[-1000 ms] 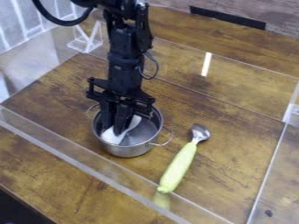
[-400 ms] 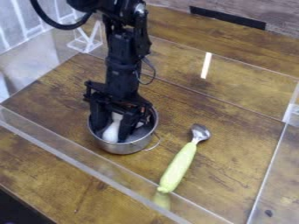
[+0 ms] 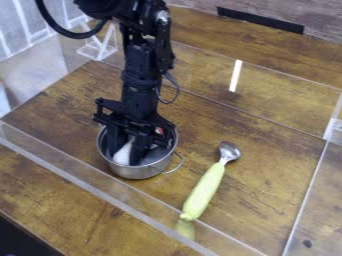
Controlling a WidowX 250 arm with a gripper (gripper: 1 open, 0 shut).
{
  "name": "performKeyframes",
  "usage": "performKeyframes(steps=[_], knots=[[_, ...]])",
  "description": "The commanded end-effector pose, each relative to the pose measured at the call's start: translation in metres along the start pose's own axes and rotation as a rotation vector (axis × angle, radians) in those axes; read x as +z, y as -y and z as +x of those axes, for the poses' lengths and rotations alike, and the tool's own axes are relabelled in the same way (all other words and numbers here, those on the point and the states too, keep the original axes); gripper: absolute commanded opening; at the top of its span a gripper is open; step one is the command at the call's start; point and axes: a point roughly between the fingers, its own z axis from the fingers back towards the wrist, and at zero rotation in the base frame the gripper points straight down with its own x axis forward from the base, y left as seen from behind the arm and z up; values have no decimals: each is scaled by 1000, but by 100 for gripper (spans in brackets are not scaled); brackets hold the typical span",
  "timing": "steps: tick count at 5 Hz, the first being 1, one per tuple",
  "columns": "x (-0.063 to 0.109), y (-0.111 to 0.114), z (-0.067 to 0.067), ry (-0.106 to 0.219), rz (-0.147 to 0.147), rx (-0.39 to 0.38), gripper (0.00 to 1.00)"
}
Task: Remove the mushroom from the silver pot and put it on the table
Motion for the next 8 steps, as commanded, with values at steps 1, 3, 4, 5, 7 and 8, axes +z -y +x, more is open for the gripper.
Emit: performKeyframes(steps=[1,3,4,5,7,8], knots=[[47,5,4,112,-19,50,0],[57,15,-1,104,-16,24,100],[59,-3,1,104,-7,-14,100],[55,-15,3,102,2,-58,0],[52,-12,4,89,0,-114,100],[51,-5,2,76,-14,-102,100]])
